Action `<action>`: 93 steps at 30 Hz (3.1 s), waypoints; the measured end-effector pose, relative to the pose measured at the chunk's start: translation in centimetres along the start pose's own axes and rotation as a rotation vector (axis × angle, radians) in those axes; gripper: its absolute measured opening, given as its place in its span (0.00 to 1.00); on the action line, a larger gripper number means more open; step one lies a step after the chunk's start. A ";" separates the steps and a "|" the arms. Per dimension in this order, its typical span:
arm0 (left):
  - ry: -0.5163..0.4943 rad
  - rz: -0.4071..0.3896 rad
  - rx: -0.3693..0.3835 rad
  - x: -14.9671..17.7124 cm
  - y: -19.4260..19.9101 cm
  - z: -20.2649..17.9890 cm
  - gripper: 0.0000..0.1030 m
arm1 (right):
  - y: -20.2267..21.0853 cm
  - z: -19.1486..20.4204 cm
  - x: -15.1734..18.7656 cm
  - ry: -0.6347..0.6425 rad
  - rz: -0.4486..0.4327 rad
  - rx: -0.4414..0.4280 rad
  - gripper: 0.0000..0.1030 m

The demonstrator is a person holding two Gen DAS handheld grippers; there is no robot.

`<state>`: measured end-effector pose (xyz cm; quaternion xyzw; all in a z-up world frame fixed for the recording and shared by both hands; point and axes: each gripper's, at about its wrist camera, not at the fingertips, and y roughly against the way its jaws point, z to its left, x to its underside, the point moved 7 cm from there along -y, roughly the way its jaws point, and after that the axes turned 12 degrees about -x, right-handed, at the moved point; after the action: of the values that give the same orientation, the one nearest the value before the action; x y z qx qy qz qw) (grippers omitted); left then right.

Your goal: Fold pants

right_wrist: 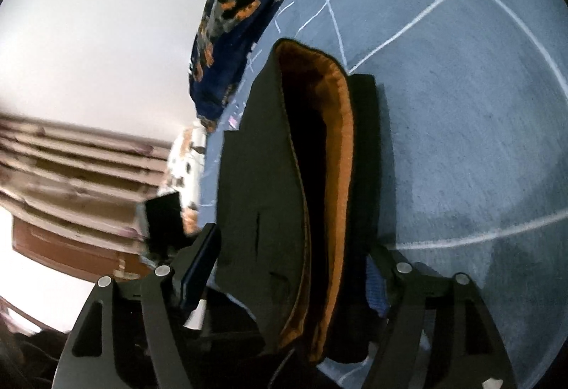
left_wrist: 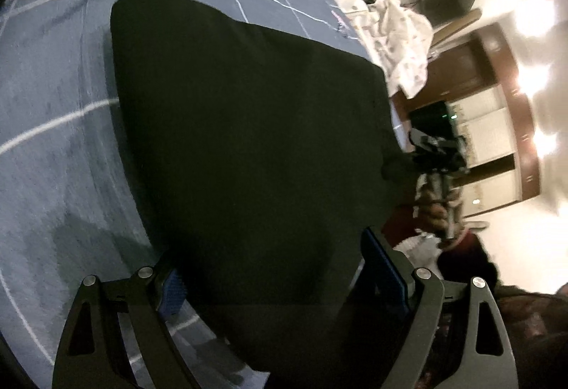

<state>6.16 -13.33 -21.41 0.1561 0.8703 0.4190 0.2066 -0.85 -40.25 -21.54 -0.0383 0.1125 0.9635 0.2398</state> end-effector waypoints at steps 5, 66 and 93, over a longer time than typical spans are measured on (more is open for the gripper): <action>0.009 0.016 0.043 0.3 0.0 0.0 0.84 | 0.5 0.1 1.3 -0.020 0.027 -0.004 0.68; 0.116 -0.213 -0.192 1.5 4.5 3.9 0.17 | -6.6 1.4 3.2 0.030 0.017 0.033 0.26; -0.046 -0.296 -0.429 1.6 6.5 2.1 0.16 | -10.3 3.2 4.1 0.063 0.044 0.059 0.23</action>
<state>6.45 -7.32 -17.80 -0.0107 0.7698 0.5558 0.3138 0.35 -28.83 -21.00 -0.0590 0.1494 0.9631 0.2159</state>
